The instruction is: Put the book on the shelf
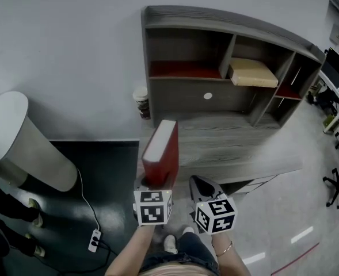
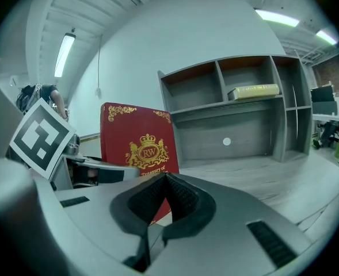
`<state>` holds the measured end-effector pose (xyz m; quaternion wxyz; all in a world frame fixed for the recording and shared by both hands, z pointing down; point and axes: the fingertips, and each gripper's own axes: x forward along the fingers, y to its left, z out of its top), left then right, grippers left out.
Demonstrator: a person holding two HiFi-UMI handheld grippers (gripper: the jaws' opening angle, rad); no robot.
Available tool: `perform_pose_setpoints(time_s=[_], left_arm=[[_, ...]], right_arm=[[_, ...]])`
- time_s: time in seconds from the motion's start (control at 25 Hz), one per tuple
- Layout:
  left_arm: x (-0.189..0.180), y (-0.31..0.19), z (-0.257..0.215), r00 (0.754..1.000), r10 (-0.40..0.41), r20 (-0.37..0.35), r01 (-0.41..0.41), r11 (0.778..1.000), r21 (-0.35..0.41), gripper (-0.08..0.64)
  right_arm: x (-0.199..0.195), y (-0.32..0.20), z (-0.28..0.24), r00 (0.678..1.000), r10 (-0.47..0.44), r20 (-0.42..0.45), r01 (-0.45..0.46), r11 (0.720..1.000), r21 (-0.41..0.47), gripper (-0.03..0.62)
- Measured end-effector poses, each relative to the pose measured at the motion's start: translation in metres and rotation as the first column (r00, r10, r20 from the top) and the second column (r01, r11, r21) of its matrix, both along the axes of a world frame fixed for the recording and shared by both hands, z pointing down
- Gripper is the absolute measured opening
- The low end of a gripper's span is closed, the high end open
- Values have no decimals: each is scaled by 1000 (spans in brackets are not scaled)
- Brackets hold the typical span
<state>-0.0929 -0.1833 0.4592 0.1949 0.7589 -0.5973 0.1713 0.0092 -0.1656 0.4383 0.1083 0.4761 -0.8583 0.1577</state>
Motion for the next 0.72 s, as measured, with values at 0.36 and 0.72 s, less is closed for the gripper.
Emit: perform_pose_setpoints(time_s=[0.36, 0.72], left_arm=[[1, -56, 11, 998, -59, -11, 59, 998, -10, 229], [8, -123, 23, 992, -128, 1, 128, 991, -27, 229]], right_arm=[[1, -58, 6, 1000, -25, -15, 24, 1000, -13, 9], [8, -121, 12, 998, -54, -27, 53, 998, -43, 9]])
